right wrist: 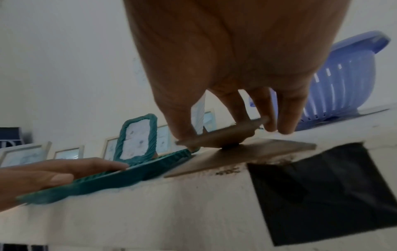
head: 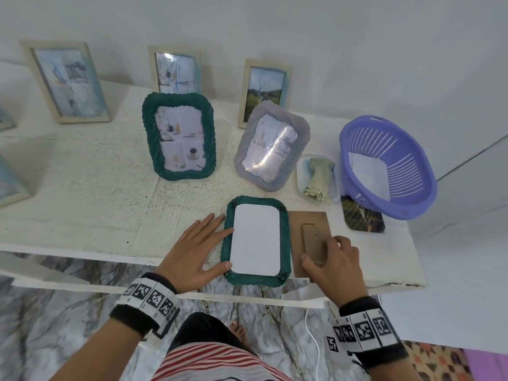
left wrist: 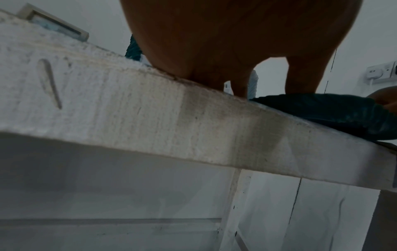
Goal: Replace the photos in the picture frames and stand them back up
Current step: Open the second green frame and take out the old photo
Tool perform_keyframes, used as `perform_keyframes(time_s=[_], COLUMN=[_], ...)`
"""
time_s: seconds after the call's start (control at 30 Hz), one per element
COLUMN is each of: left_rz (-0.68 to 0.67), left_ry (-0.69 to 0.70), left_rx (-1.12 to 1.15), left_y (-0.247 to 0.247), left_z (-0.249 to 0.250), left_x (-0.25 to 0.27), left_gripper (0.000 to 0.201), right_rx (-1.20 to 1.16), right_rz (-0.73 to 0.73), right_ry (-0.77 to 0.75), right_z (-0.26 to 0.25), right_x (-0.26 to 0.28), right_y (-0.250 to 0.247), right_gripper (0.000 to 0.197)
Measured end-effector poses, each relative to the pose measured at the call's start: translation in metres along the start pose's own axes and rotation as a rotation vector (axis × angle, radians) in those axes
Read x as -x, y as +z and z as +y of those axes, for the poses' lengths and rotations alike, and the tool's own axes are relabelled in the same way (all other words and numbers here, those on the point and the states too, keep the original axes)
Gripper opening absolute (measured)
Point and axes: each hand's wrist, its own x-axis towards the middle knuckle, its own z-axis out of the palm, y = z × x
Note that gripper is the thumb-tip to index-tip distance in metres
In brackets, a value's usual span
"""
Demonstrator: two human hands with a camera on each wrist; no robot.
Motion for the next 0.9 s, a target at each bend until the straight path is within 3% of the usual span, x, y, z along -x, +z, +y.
perform_keyframes(time_s=[0.07, 0.13, 0.2, 0.3, 0.6, 0.9], left_rz=[0.0, 0.001, -0.001, 0.005, 0.004, 0.0], left_ry=[-0.002, -0.005, -0.009, -0.011, -0.036, -0.073], left_rx=[0.001, 0.003, 0.004, 0.018, 0.033, 0.081], left_y=[0.0, 0.0, 0.0, -0.001, -0.003, -0.006], left_z=[0.0, 0.001, 0.002, 0.002, 0.004, 0.009], left_x=[0.0, -0.001, -0.001, -0.001, -0.001, -0.002], left_gripper=[0.073, 0.073, 0.072, 0.072, 0.08, 0.088], right_rx=[0.0, -0.028, -0.068, -0.066, 0.077, 0.011], right_rz=[0.109, 0.199, 0.125, 0.005, 0.051, 0.111], right_ry=[-0.081, -0.268, -0.454, -0.607, -0.684, -0.724], right_z=[-0.009, -0.023, -0.037, -0.052, -0.057, -0.05], right_x=[0.003, 0.008, 0.013, 0.019, 0.015, 0.018], right_y=[0.0, 0.001, 0.007, 0.021, 0.029, 0.031], right_gripper=[0.051, 0.042, 0.039, 0.042, 0.03, 0.024])
